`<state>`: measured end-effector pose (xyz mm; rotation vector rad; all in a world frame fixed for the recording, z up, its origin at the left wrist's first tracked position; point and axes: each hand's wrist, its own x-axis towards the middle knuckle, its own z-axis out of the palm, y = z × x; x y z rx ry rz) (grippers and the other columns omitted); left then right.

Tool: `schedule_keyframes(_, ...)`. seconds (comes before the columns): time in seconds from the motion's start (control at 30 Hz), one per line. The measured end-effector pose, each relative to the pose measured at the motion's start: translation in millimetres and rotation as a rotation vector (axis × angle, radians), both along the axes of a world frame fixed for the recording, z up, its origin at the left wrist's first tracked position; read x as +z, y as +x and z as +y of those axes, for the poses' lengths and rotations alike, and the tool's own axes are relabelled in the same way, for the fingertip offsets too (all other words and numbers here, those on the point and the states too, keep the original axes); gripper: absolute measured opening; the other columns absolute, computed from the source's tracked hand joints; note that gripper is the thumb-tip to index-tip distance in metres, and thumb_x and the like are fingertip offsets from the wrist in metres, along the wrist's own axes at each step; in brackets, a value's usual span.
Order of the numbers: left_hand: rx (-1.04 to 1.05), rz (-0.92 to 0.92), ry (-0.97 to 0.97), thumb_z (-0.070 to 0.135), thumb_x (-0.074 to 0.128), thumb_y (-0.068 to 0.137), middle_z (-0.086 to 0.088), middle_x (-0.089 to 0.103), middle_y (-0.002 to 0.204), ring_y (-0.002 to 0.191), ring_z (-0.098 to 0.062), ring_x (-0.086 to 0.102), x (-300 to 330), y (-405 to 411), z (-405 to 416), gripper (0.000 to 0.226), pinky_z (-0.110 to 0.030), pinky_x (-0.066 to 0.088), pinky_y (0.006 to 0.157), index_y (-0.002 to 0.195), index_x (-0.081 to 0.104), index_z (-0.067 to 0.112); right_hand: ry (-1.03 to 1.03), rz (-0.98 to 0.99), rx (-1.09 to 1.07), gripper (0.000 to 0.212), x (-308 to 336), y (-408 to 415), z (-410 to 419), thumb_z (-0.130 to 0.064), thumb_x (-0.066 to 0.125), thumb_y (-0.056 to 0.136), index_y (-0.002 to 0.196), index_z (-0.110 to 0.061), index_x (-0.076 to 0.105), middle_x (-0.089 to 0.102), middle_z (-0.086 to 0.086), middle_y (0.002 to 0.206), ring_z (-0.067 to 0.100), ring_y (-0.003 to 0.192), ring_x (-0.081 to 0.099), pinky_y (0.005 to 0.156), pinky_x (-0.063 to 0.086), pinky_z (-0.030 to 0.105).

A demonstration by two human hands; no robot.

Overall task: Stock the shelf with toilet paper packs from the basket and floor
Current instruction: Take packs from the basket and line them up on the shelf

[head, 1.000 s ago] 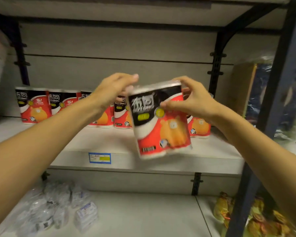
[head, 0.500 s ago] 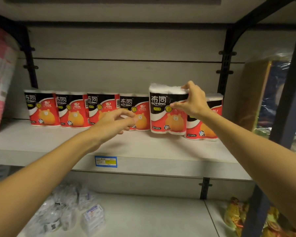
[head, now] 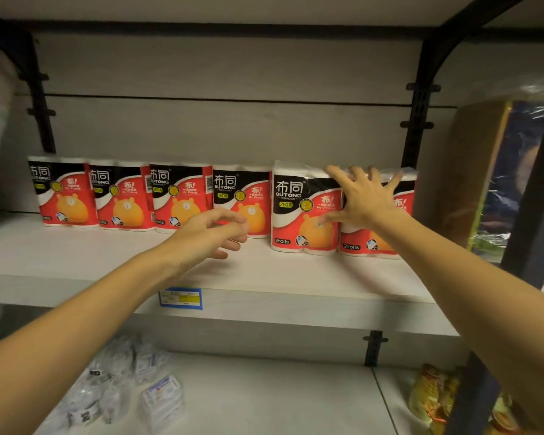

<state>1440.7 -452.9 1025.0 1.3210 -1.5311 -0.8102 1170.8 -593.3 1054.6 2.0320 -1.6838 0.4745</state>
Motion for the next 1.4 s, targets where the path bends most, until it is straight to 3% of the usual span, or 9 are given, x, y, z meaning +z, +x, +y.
schedule_keyframes(0.2, -0.043, 0.012, 0.027, 0.031, 0.064, 0.089, -0.004, 0.073, 0.102, 0.096, -0.018, 0.069, -5, -15, -4, 0.022, -0.037, 0.052, 0.091, 0.109, 0.064, 0.024, -0.001, 0.089, -0.013, 0.117, 8, -8, 0, -0.094, 0.047, 0.054, 0.147, -0.051, -0.010, 0.028, 0.008, 0.156, 0.042, 0.140, 0.026, 0.102, 0.018, 0.078)
schedule_keyframes(0.4, -0.063, -0.006, 0.060, 0.032, 0.066, 0.088, -0.002, 0.073, 0.102, 0.094, -0.017, 0.070, -13, -13, 2, 0.024, -0.036, 0.054, 0.089, 0.111, 0.064, 0.024, -0.017, 0.047, -0.012, 0.122, 5, -6, -4, -0.090, 0.053, 0.055, 0.149, -0.044, -0.010, 0.027, 0.011, 0.156, 0.044, 0.142, 0.024, 0.102, 0.012, 0.078)
schedule_keyframes(0.53, -0.054, -0.009, 0.074, 0.031, 0.065, 0.089, -0.002, 0.073, 0.103, 0.093, -0.016, 0.071, -14, -5, 10, 0.023, -0.032, 0.055, 0.084, 0.111, 0.064, 0.025, -0.014, 0.025, -0.020, 0.126, 3, -5, -6, -0.087, 0.058, 0.058, 0.151, -0.038, -0.012, 0.021, 0.009, 0.159, 0.042, 0.145, 0.014, 0.104, 0.006, 0.076)
schedule_keyframes(0.77, -0.029, -0.010, 0.079, 0.029, 0.067, 0.088, -0.001, 0.073, 0.102, 0.092, -0.017, 0.071, -13, 8, 23, 0.022, -0.034, 0.056, 0.088, 0.109, 0.064, 0.025, -0.080, -0.012, -0.073, 0.127, -9, 6, 2, -0.085, 0.057, 0.063, 0.149, -0.036, -0.021, -0.018, 0.012, 0.161, 0.042, 0.145, -0.018, 0.106, -0.010, 0.074)
schedule_keyframes(0.87, -0.020, -0.007, 0.077, 0.027, 0.068, 0.088, -0.001, 0.073, 0.100, 0.090, -0.017, 0.071, -14, 13, 23, 0.021, -0.035, 0.056, 0.087, 0.108, 0.065, 0.025, -0.133, -0.075, -0.054, 0.122, -19, 21, 10, -0.073, 0.066, 0.069, 0.152, -0.033, -0.014, -0.012, 0.018, 0.161, 0.044, 0.144, -0.017, 0.106, -0.009, 0.071)
schedule_keyframes(1.0, -0.030, 0.014, 0.078, 0.022, 0.068, 0.088, -0.006, 0.073, 0.099, 0.089, -0.019, 0.071, -21, 15, 24, 0.021, -0.035, 0.055, 0.087, 0.109, 0.065, 0.021, -0.224, -0.194, 0.041, 0.092, -32, 51, 30, -0.045, 0.064, 0.082, 0.154, -0.026, 0.011, 0.007, 0.020, 0.160, 0.041, 0.147, -0.002, 0.111, -0.003, 0.066)
schedule_keyframes(1.13, -0.063, 0.024, 0.052, 0.015, 0.068, 0.088, -0.007, 0.072, 0.096, 0.076, -0.016, 0.069, -28, 22, 28, 0.018, -0.027, 0.057, 0.074, 0.106, 0.066, 0.014, -0.356, -0.266, 0.179, 0.045, -45, 82, 69, -0.028, 0.058, 0.085, 0.127, -0.011, 0.051, 0.052, 0.015, 0.121, 0.036, 0.115, 0.045, 0.098, 0.032, 0.050)
schedule_keyframes(1.27, -0.100, 0.078, -0.014, 0.007, 0.062, 0.089, -0.009, 0.072, 0.089, 0.069, -0.015, 0.067, -34, 35, 42, 0.010, -0.025, 0.054, 0.065, 0.096, 0.068, 0.012, -0.452, -0.325, 0.258, 0.023, -57, 109, 111, -0.029, 0.054, 0.090, 0.106, -0.013, 0.061, 0.064, 0.005, 0.089, 0.027, 0.088, 0.055, 0.077, 0.036, 0.038)
schedule_keyframes(1.4, -0.171, 0.098, -0.038, 0.010, 0.060, 0.092, -0.005, 0.072, 0.078, 0.056, -0.013, 0.063, -56, 58, 66, 0.010, -0.024, 0.045, 0.050, 0.090, 0.069, 0.012, -0.435, -0.492, 0.352, 0.014, -77, 142, 163, -0.021, 0.059, 0.089, 0.092, -0.009, 0.063, 0.057, -0.001, 0.061, 0.026, 0.062, 0.057, 0.056, 0.039, 0.033)
